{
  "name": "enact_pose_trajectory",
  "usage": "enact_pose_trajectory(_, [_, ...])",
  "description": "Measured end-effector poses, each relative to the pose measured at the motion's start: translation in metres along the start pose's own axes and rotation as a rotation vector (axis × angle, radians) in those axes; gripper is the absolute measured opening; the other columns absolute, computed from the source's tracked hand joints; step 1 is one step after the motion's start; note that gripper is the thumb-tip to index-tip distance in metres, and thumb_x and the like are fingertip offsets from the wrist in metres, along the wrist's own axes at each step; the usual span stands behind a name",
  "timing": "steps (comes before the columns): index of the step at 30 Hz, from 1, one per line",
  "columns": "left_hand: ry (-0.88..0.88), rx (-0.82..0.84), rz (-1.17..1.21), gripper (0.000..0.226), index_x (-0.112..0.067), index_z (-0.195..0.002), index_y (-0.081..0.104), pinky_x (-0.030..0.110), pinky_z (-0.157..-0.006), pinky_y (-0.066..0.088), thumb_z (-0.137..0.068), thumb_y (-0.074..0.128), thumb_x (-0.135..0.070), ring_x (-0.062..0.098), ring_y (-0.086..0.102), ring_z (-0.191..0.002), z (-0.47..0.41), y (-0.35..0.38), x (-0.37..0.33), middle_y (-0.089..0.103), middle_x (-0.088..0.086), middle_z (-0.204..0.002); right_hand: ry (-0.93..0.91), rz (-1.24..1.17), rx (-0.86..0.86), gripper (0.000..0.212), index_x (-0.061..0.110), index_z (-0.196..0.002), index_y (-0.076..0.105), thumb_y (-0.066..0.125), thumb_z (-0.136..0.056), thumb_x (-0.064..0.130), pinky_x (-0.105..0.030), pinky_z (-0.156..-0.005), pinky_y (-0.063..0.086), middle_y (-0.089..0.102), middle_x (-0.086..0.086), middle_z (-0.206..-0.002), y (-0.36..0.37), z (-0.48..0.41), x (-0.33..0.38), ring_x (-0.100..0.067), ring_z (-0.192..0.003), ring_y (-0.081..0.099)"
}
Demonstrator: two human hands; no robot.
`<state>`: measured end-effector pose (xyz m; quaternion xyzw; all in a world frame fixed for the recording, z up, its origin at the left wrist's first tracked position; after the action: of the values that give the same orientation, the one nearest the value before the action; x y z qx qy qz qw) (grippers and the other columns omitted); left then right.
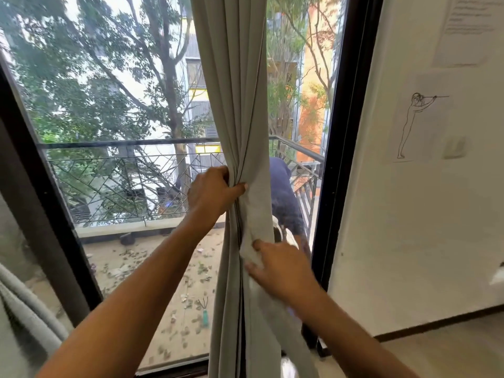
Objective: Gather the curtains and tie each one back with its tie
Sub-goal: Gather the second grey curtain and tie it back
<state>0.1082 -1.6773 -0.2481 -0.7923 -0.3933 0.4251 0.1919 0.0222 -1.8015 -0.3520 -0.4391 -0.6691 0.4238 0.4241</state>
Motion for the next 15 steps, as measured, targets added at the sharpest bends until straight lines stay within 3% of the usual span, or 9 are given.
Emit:
enact_pose_trajectory(3, [0.007,0.049,0.027,0.027,-0.02,-0.095,0.073,0.028,-0.064,0.039,-0.077,0.073,-0.039,0.02,0.059,-0.074,0.001,-0.003,-0.002,0.062,-0.003,-0.074,-0.134,-0.03,-0.033,0.048,0.018,-0.112,0.053,0.045,-0.088,0.059,-0.036,-0.073,0.043,0.066,-0.014,-0.097,0.017,0.01,0.047,-0.033,-0.093,0.06])
enact_pose_trajectory(6, [-0.004,0.114,0.049,0.027,-0.02,-0.091,0.073,0.033,-0.071,0.051,-0.074,0.076,-0.04,0.024,0.065,-0.078,0.002,-0.004,-0.001,0.07,0.002,-0.079,-0.187,-0.167,-0.083,0.05,0.023,-0.102,0.067,0.042,-0.086,0.064,-0.033,-0.066,0.045,0.071,-0.007,-0.082,-0.001,0.005,0.05,-0.028,-0.08,0.064])
enact_pose_trajectory(9, [-0.048,0.204,0.134,0.03,-0.018,-0.092,0.074,0.037,-0.079,0.054,-0.07,0.082,-0.037,0.024,0.068,-0.083,0.002,-0.006,0.003,0.073,0.005,-0.085,0.071,-0.613,-0.478,0.029,0.018,-0.079,0.072,0.056,-0.09,0.04,-0.036,-0.063,0.051,0.066,0.001,-0.062,-0.055,-0.01,-0.028,-0.012,-0.059,0.06])
enact_pose_trajectory(10, [-0.057,0.228,0.164,0.03,-0.017,-0.092,0.075,0.037,-0.079,0.055,-0.069,0.083,-0.035,0.023,0.069,-0.083,0.002,-0.007,0.004,0.074,0.005,-0.086,0.146,-0.715,-0.633,0.023,0.018,-0.077,0.07,0.061,-0.089,0.035,-0.037,-0.065,0.051,0.064,0.003,-0.063,-0.07,-0.012,-0.059,-0.008,-0.06,0.057])
enact_pose_trajectory(11, [-0.064,0.247,0.187,0.029,-0.017,-0.089,0.074,0.035,-0.077,0.055,-0.068,0.084,-0.034,0.021,0.069,-0.082,0.002,-0.009,0.006,0.074,0.003,-0.085,0.189,-0.787,-0.682,0.013,0.019,-0.084,0.068,0.064,-0.088,0.032,-0.038,-0.072,0.052,0.066,0.003,-0.074,-0.075,-0.019,-0.08,-0.008,-0.068,0.059])
enact_pose_trajectory(12, [-0.072,0.259,0.206,0.026,-0.018,-0.085,0.073,0.032,-0.072,0.054,-0.067,0.085,-0.033,0.017,0.068,-0.077,0.002,-0.01,0.009,0.073,-0.001,-0.081,0.2,-0.842,-0.607,0.017,0.019,-0.099,0.065,0.067,-0.086,0.03,-0.037,-0.081,0.051,0.067,0.001,-0.092,-0.07,-0.032,-0.088,-0.011,-0.084,0.061])
enact_pose_trajectory(14, [-0.089,0.265,0.251,0.02,-0.024,-0.075,0.071,0.025,-0.061,0.047,-0.066,0.086,-0.032,0.006,0.063,-0.064,0.003,-0.011,0.014,0.068,-0.014,-0.067,0.125,-1.006,-0.272,0.055,0.016,-0.132,0.046,0.069,-0.082,0.025,-0.035,-0.098,0.044,0.055,-0.002,-0.126,-0.04,-0.061,-0.075,-0.019,-0.117,0.053])
enact_pose_trajectory(15, [-0.094,0.264,0.274,0.02,-0.027,-0.07,0.068,0.024,-0.06,0.046,-0.065,0.087,-0.032,0.0,0.061,-0.059,0.004,-0.012,0.015,0.066,-0.018,-0.061,0.09,-1.092,-0.123,0.072,0.015,-0.14,0.036,0.071,-0.078,0.024,-0.038,-0.103,0.042,0.049,-0.004,-0.134,-0.026,-0.068,-0.061,-0.022,-0.125,0.048])
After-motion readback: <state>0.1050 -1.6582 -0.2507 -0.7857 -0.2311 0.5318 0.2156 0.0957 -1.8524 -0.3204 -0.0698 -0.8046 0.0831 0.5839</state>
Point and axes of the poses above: each hand's wrist, its own z-axis away from the middle knuckle, its own y-axis out of the palm, x = y × z, the point moved 10 cm from there along -z, towards the middle knuckle
